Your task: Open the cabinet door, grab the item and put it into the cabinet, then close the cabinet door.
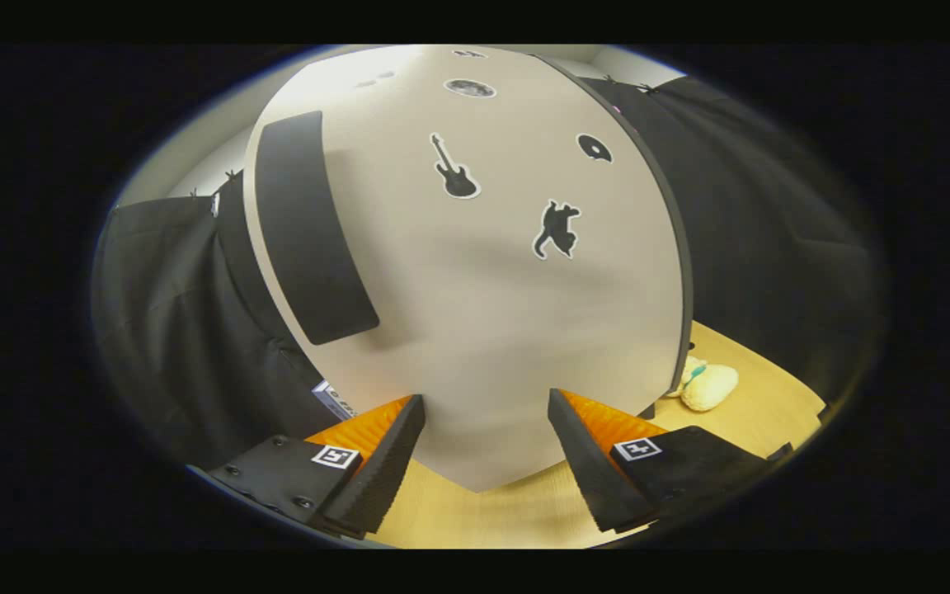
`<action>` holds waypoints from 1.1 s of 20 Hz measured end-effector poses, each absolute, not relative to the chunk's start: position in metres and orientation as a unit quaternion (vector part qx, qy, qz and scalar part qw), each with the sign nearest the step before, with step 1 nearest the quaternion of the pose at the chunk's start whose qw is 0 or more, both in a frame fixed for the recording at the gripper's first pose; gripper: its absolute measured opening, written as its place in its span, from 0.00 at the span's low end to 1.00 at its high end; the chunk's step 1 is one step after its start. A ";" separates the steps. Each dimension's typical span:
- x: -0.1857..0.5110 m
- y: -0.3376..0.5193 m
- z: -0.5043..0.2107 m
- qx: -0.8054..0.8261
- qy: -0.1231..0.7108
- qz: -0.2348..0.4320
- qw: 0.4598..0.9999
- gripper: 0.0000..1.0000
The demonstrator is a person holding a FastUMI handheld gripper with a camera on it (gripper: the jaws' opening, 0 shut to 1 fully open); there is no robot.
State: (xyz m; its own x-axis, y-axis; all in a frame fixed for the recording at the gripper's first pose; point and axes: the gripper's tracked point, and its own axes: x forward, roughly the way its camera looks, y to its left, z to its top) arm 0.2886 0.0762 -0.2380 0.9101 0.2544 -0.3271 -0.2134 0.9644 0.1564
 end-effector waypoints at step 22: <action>0.311 0.080 -0.251 0.011 0.174 0.028 0.984 0.97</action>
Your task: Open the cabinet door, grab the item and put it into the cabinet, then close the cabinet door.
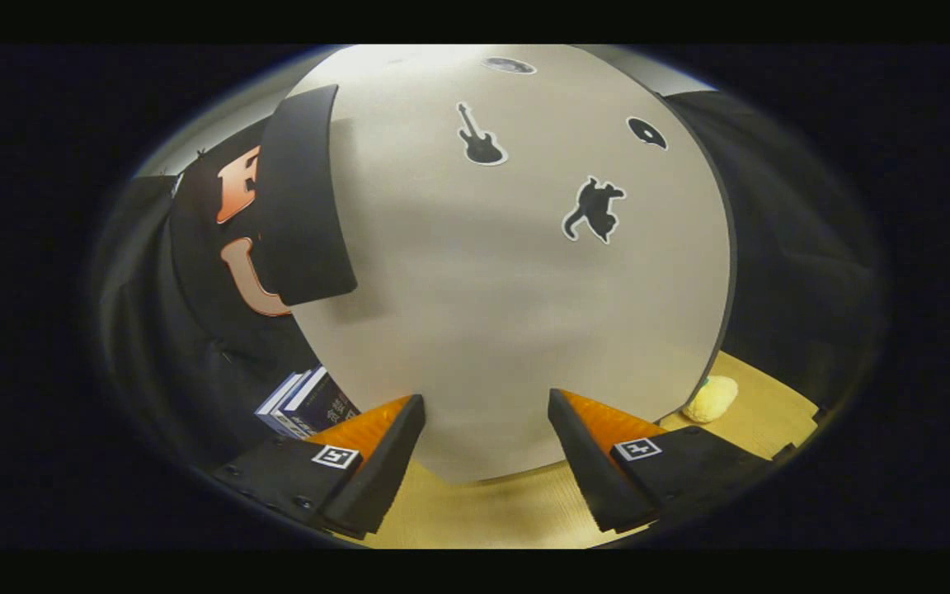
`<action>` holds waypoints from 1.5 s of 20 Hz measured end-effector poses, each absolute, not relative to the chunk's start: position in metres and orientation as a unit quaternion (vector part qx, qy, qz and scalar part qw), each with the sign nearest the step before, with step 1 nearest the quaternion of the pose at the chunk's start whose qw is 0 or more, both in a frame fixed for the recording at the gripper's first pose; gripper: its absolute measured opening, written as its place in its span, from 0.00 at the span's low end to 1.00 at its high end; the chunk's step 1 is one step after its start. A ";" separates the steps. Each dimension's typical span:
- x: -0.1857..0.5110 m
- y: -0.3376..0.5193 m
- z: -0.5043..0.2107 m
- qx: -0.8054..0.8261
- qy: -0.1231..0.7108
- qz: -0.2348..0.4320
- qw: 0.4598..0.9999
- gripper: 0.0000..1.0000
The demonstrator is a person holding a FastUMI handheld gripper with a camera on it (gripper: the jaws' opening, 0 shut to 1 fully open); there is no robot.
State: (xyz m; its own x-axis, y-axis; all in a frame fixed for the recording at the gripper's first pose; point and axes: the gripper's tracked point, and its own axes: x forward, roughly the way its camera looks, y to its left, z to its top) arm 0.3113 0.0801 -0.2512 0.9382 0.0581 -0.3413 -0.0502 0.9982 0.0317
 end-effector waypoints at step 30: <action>0.160 0.090 -0.074 -0.050 0.051 0.036 0.997 0.98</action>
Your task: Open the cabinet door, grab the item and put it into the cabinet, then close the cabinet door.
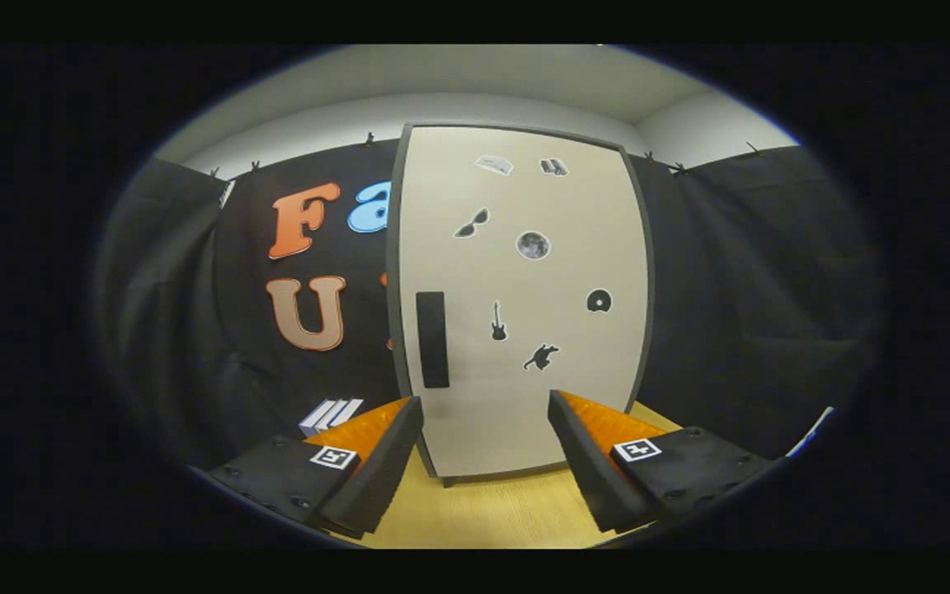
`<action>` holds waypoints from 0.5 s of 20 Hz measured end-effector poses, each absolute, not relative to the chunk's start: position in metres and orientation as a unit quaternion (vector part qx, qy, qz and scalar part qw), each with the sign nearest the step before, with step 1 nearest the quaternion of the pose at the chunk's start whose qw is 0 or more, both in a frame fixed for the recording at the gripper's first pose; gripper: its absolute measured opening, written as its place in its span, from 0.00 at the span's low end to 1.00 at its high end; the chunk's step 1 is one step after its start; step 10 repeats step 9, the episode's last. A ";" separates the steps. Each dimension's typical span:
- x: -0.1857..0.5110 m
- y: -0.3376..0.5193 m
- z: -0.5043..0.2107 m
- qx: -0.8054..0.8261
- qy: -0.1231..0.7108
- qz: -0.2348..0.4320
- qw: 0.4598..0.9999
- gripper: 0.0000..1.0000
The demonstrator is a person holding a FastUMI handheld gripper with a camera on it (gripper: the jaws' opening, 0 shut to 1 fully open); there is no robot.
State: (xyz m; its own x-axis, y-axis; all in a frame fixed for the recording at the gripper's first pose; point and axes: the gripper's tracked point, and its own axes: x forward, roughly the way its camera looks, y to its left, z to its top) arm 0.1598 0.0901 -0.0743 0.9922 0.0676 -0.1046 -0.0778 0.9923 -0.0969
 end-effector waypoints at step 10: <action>0.145 0.092 -0.075 -0.047 0.047 0.033 0.997 0.98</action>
